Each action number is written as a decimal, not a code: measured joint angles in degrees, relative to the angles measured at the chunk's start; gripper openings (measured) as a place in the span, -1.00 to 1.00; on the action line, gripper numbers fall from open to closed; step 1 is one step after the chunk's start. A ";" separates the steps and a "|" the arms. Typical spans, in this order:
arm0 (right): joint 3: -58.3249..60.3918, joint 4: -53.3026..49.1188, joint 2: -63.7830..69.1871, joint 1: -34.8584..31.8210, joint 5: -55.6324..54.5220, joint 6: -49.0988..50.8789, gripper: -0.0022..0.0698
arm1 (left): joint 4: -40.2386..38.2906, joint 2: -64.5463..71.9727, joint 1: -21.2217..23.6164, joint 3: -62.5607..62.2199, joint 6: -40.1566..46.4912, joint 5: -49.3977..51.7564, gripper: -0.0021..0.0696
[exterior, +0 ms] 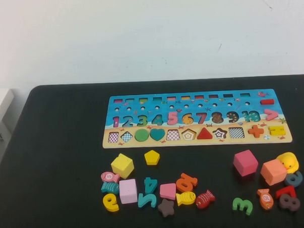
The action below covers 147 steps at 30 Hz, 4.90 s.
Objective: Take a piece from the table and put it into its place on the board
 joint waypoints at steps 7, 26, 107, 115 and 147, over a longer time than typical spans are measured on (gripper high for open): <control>0.00 0.00 0.00 0.00 0.00 0.00 -0.89 | 0.00 -0.03 0.00 -0.12 -1.57 -4.38 -0.95; 0.00 0.00 0.00 0.00 0.00 0.00 -0.89 | -1.77 23.24 0.00 -34.97 -3.73 43.04 -0.95; 0.00 0.00 0.00 0.00 0.00 0.00 -0.89 | -4.30 129.64 -24.16 -101.33 -8.22 74.94 0.40; 0.00 0.00 0.00 0.00 0.00 0.00 -0.89 | -1.72 129.64 -26.91 -101.98 -8.41 75.07 0.24; 0.00 0.00 0.00 0.00 0.00 0.00 -0.89 | 2.10 129.64 -27.72 -102.38 -12.64 73.73 -0.63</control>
